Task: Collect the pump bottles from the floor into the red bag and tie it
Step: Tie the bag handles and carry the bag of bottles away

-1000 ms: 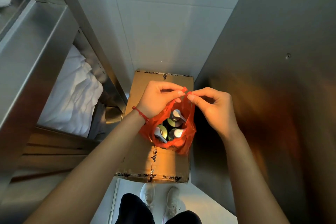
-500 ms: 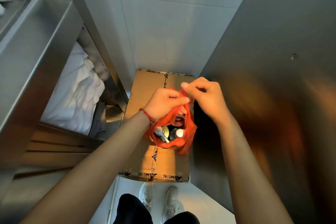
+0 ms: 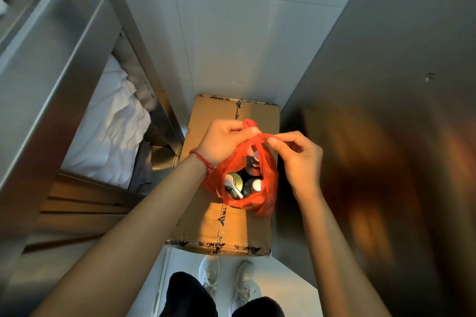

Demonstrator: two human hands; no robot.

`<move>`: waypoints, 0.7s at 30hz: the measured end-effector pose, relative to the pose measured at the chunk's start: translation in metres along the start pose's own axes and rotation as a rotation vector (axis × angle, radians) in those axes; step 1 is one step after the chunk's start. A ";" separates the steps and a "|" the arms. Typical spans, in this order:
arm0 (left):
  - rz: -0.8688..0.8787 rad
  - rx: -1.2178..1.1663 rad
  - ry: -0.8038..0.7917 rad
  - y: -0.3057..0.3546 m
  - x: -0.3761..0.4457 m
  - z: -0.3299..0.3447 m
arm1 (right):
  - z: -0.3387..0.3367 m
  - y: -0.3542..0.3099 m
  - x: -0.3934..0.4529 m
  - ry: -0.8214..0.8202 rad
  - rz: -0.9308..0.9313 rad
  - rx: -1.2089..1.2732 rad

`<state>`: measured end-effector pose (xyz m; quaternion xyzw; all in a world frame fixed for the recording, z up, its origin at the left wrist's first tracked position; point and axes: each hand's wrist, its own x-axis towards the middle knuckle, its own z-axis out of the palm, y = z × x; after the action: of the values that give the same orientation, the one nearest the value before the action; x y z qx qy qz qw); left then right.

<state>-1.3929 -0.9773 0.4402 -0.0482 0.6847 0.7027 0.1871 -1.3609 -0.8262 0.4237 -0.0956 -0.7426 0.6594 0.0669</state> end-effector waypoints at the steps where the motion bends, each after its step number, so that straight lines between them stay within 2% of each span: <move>1: -0.014 -0.002 0.031 0.000 0.000 -0.002 | 0.001 0.002 -0.004 0.007 0.009 0.012; 6: -0.166 -0.276 0.037 -0.002 0.002 -0.002 | 0.010 0.006 -0.018 -0.163 -0.020 0.024; 9: -0.180 -0.295 0.037 -0.002 0.000 -0.003 | 0.019 0.007 -0.018 -0.119 -0.034 -0.073; 12: -0.165 -0.262 0.061 -0.004 -0.002 -0.005 | 0.022 0.010 -0.015 -0.032 -0.051 -0.170; 17: -0.042 -0.094 0.075 -0.002 -0.006 -0.008 | 0.016 0.016 -0.006 -0.250 0.009 -0.268; 21: 0.100 0.030 0.075 -0.003 -0.009 -0.009 | 0.016 0.021 0.000 -0.274 0.010 -0.334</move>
<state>-1.3859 -0.9878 0.4400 -0.0374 0.7031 0.6987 0.1268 -1.3639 -0.8395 0.4013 -0.0187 -0.8433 0.5343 -0.0547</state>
